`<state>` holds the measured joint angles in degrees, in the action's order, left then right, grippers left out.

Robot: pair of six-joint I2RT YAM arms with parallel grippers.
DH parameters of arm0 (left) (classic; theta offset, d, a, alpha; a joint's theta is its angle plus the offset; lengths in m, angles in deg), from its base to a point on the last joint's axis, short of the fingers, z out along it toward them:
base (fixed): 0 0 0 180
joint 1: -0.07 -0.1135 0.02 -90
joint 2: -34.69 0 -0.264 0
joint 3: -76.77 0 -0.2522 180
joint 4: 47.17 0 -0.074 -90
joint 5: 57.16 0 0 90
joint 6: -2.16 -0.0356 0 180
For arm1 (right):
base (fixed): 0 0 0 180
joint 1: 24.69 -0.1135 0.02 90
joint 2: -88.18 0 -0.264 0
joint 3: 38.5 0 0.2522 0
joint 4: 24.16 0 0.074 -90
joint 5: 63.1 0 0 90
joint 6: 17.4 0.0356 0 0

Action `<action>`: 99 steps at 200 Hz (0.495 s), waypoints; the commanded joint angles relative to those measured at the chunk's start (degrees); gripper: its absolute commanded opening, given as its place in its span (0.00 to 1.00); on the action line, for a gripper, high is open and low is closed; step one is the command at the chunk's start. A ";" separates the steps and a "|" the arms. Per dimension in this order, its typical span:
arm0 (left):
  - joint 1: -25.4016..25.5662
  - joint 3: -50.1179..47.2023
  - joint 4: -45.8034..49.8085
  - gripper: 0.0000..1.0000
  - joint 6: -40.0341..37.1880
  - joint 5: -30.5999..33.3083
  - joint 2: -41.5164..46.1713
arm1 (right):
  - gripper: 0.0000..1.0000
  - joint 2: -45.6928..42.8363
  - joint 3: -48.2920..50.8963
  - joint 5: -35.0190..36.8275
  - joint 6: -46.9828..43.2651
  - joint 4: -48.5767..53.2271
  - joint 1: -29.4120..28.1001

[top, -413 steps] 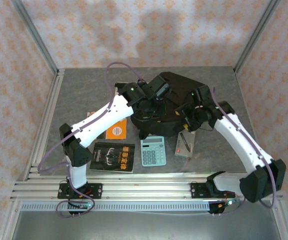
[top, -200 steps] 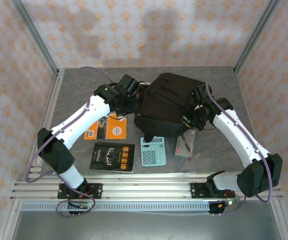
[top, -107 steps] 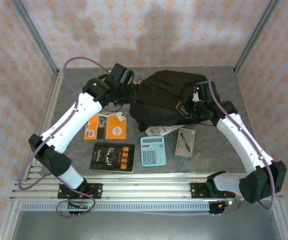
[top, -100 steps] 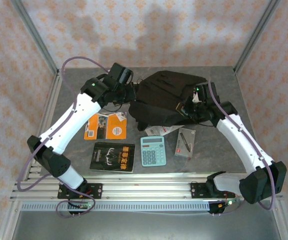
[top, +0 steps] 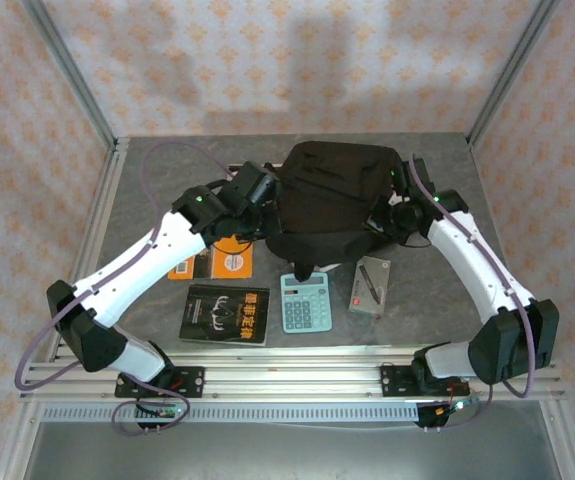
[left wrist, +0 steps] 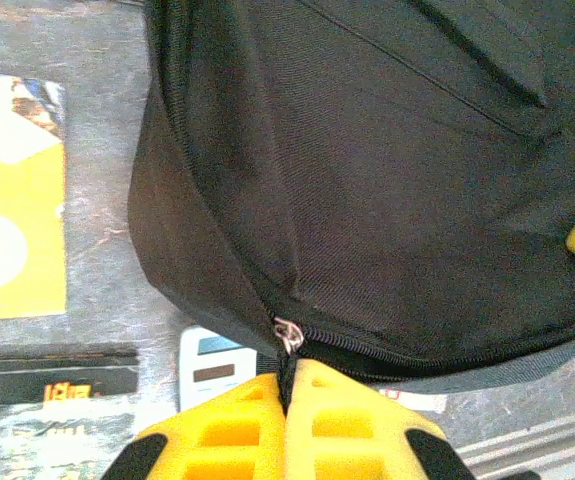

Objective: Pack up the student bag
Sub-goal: Unzip the student bag at the top-right of the table.

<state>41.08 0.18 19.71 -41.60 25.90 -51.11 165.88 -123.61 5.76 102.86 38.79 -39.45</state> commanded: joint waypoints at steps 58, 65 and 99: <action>3.44 13.28 -4.55 0.00 2.76 -3.32 -10.06 | 0.60 -4.50 -11.96 14.66 20.24 15.25 1.96; 3.61 14.53 -4.21 0.00 2.64 -3.50 -10.79 | 0.61 -5.86 -12.49 15.31 23.20 17.05 2.01; 4.80 18.39 -3.13 0.00 2.19 -4.22 -13.46 | 0.55 -8.69 -11.33 6.71 36.19 22.51 1.84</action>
<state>44.76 14.93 17.70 -39.81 22.73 -63.92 158.79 -135.15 17.28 125.75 53.52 -37.44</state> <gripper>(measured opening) 0.043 0.571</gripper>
